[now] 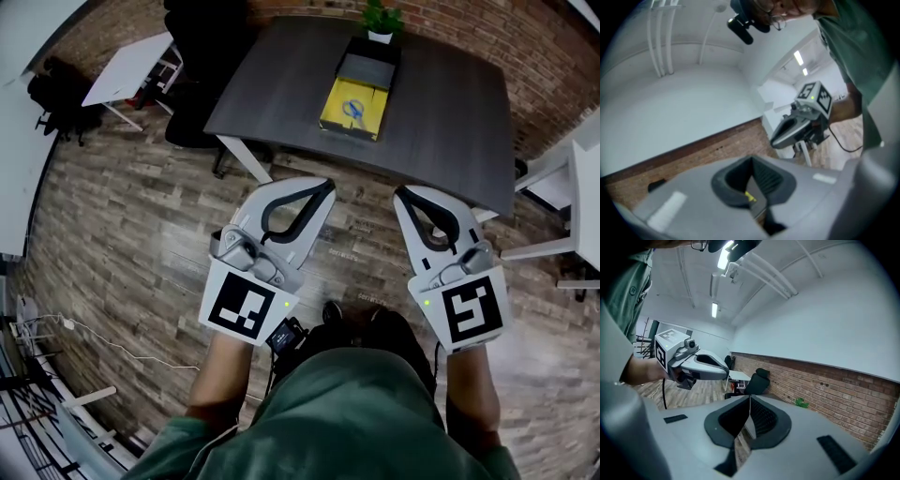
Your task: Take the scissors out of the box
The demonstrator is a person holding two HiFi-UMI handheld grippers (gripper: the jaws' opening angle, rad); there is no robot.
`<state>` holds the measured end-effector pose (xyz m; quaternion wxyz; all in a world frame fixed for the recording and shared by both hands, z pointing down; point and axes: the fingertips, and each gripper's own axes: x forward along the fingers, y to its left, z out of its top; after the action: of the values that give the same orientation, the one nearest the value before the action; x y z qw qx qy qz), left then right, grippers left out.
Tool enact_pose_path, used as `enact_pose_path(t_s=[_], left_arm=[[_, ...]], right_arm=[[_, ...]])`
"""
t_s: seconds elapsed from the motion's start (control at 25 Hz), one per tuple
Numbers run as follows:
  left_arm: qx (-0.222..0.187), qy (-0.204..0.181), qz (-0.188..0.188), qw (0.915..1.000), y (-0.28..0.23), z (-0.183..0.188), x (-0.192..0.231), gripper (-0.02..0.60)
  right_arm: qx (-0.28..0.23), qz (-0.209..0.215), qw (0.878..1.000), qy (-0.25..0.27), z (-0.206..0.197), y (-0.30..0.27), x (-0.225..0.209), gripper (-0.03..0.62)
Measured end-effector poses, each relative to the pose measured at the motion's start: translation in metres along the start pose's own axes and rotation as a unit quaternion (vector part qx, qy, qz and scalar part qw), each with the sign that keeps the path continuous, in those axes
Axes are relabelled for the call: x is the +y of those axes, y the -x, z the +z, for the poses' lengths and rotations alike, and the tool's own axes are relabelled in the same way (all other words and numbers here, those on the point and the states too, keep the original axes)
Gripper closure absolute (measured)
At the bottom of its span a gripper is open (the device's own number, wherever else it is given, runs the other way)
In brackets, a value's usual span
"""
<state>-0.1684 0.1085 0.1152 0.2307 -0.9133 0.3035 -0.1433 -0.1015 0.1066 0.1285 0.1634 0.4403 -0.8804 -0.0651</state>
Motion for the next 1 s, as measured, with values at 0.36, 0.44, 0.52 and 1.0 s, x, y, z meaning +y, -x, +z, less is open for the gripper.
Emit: enact_pose_path(t_s=[0.36,0.44,0.52,1.0], left_arm=[[0.022,0.004,-0.002,0.9997,-0.053,-0.024,0.034,0.581],[0.028,0.005,-0.001,0.9996,-0.07,-0.028,0.043,0.581],[0.028,0.001,0.003,0.9996,-0.088,-0.029,0.055,0.581],[0.056,0.01,0.027,0.998,-0.183,-0.051,0.095,0.581]], right_arm=[[-0.003,0.012,1.0,-0.01,-0.011,-0.048,-0.054,0.585],[-0.005,0.019,1.0,-0.01,-0.013,-0.061,-0.071,0.585],[-0.007,0.025,1.0,-0.012,-0.015,-0.074,-0.087,0.586],[0.001,0.066,0.998,-0.018,-0.047,-0.135,-0.171,0.585]])
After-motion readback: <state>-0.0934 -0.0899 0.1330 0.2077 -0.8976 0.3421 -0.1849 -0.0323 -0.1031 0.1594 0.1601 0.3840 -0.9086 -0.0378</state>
